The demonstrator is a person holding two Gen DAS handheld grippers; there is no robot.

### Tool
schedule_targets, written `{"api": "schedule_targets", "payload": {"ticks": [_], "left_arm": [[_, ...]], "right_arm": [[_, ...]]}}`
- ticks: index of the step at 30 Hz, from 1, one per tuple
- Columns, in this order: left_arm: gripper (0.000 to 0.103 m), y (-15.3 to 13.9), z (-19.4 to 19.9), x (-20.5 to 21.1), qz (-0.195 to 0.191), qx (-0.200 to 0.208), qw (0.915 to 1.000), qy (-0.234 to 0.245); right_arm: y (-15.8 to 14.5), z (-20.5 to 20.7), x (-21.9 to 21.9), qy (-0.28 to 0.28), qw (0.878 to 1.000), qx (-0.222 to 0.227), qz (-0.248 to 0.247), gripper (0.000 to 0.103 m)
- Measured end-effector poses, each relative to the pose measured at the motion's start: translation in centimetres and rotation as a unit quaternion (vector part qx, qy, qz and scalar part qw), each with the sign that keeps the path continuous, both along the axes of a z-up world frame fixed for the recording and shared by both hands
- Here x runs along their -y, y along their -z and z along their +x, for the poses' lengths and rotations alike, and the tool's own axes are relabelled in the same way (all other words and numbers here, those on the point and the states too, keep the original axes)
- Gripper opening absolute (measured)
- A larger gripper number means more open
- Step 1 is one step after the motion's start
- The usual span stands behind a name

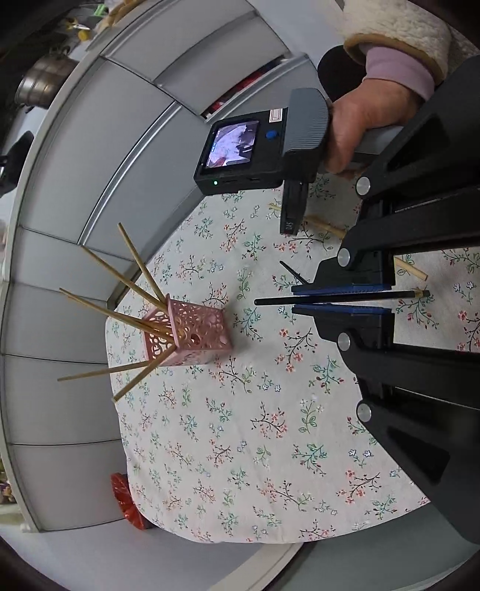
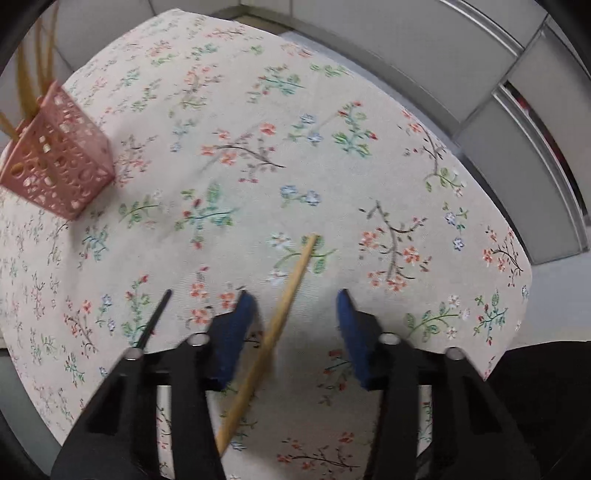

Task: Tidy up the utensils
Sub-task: 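Grasp a dark chopstick with the left tool and lift it upright, then carry the dark chopstick over the pink holder with the left tool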

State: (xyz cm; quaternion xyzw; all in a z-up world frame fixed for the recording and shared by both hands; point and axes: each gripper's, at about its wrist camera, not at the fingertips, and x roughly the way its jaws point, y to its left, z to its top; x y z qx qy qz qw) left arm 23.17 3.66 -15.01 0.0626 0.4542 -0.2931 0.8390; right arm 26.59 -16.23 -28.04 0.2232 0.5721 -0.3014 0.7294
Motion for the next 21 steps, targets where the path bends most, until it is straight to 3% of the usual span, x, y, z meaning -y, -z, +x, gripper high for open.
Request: {"api": "schedule_targets", "payload": {"ticks": [3, 9, 15, 21], "left_arm": [[0.005, -0.2, -0.1, -0.2, -0.008, 0.002, 1.0000, -0.003], [0.005, -1.5, -0.6, -0.5, -0.028, 0.016, 0.9993, -0.022], [0.005, -3.4, -2.4, -0.1, -0.041, 0.048, 0.9969, -0.047], [0.005, -7.3, -3.8, 0.8, -0.036, 0.089, 0.9938, -0.055]], "right_arm": [[0.0, 0.5, -1.0, -0.027, 1.000, 0.011, 0.000, 0.009], [-0.6, -1.6, 1.5, -0.025, 0.988, 0.116, 0.100, 0.005], [-4.7, -5.5, 2.9, -0.076, 0.973, 0.198, 0.090, 0.005], [-10.8, -9.0, 3.1, -0.151, 0.943, 0.294, 0.040, 0.005]]}}
